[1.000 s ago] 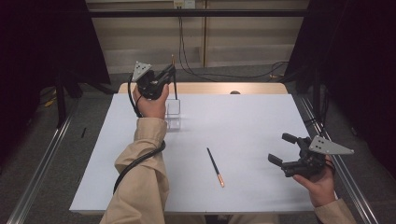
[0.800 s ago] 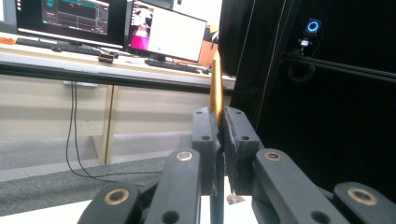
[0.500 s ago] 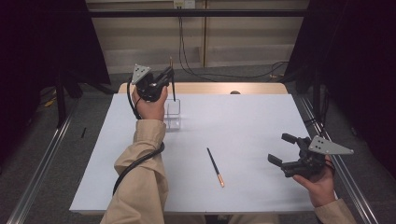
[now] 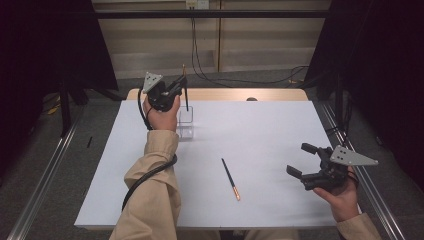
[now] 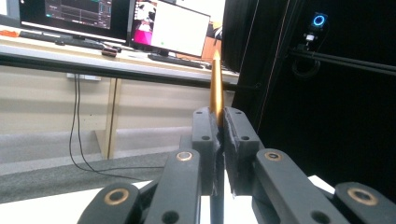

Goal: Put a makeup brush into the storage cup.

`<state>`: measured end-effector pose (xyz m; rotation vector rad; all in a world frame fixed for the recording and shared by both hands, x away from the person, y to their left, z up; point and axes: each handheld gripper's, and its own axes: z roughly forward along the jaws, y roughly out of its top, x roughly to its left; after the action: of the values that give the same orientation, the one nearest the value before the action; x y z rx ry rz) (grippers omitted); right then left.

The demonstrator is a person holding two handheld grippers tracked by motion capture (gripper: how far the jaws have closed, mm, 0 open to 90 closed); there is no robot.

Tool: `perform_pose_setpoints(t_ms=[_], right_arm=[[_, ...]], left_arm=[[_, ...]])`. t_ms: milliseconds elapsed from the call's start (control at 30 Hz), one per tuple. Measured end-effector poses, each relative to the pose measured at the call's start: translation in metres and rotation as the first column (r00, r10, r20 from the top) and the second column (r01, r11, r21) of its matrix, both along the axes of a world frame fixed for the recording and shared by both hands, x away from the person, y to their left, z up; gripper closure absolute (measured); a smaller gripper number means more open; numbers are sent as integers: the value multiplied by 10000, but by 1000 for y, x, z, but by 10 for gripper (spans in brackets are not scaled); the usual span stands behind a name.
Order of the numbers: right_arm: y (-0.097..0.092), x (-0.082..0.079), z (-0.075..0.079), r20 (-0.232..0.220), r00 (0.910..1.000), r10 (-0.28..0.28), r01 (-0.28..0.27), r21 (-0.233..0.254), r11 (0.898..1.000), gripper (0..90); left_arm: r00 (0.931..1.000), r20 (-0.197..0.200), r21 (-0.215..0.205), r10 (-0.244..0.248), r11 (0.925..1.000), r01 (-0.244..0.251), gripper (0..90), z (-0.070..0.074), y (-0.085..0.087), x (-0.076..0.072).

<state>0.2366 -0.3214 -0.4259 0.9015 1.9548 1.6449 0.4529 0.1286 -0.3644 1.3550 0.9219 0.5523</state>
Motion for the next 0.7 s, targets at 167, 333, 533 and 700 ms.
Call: perform_pose_setpoints(t_ms=[167, 333, 533, 700], right_arm=[[0, 0, 0, -5, 10000, 4, -4, -14, 10000, 11], [0, 0, 0, 14, 10000, 9, -9, -15, 10000, 11], [0, 0, 0, 24, 10000, 25, -25, -24, 10000, 11], [1, 0, 0, 16, 10000, 48, -48, -23, 10000, 11]], left_arm=[[10000, -8, 69, 66, 10000, -66, 839, -4, 2, 0], [10000, -48, 13, 87, 10000, -87, 839, -8, 3, 1], [10000, -52, 99, 66, 9999, -66, 839, -9, 1, 1], [10000, -5, 167, 31, 9999, -31, 839, -11, 0, 0]])
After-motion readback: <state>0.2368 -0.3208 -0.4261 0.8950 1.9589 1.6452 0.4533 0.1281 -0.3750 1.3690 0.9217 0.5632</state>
